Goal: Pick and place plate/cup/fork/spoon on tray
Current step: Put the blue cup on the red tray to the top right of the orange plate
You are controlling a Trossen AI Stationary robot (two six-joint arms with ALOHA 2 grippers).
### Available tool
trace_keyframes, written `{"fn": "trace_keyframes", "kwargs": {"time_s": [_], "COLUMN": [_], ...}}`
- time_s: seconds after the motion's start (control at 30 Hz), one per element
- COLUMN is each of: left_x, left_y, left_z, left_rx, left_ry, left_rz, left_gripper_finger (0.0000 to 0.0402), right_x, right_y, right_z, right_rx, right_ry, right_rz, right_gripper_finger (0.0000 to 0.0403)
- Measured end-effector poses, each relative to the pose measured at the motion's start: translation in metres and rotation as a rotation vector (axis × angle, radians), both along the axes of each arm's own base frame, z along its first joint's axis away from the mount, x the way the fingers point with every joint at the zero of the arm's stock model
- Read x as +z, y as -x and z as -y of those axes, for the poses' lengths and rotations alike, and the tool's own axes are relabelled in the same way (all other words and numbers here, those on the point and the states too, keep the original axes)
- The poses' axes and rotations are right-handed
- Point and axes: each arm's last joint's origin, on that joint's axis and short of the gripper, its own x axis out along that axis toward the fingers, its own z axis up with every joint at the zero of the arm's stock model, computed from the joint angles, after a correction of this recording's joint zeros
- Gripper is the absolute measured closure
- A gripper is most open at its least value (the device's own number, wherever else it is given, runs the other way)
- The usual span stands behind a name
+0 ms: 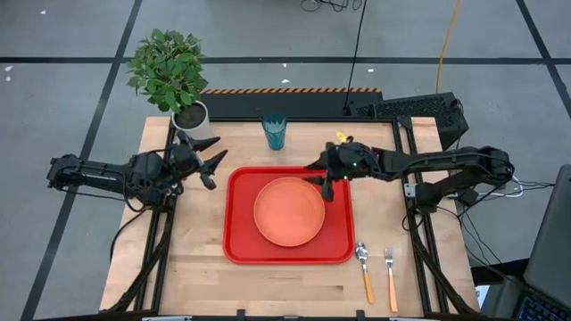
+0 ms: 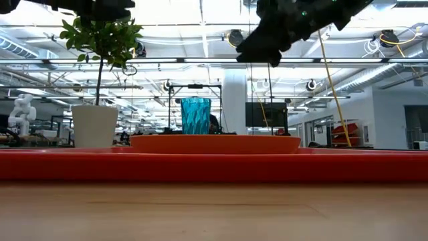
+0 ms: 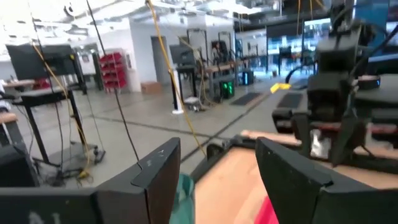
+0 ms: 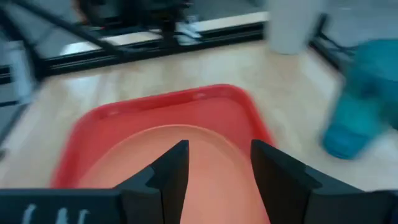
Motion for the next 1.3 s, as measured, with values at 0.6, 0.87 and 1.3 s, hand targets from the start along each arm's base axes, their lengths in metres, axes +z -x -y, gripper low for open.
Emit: {"fn": "trace_keyframes", "kwargs": {"time_s": [0.6,0.87,1.3], "left_x": [-0.003,-0.005,-0.02], "left_y": [-0.025,-0.026,-0.029], "left_z": [0.005,0.011,0.0], "left_rx": [-0.111,-0.289,0.017], "left_ry": [0.089,0.067,0.154], "left_rz": [-0.305,-0.342,-0.419], "left_gripper_finger": [0.0188,0.0188,0.0188], "right_x": [-0.036,-0.041,-0.037], "right_y": [0.009,0.016,0.005], "right_z": [-0.086,-0.122,-0.042], "right_rx": [0.097,-0.001,-0.52], "right_ry": [-0.316,-0.283,0.099], "right_rz": [-0.345,-0.332,-0.219], "right_gripper_finger": [0.0238,0.0238,0.0238]}}
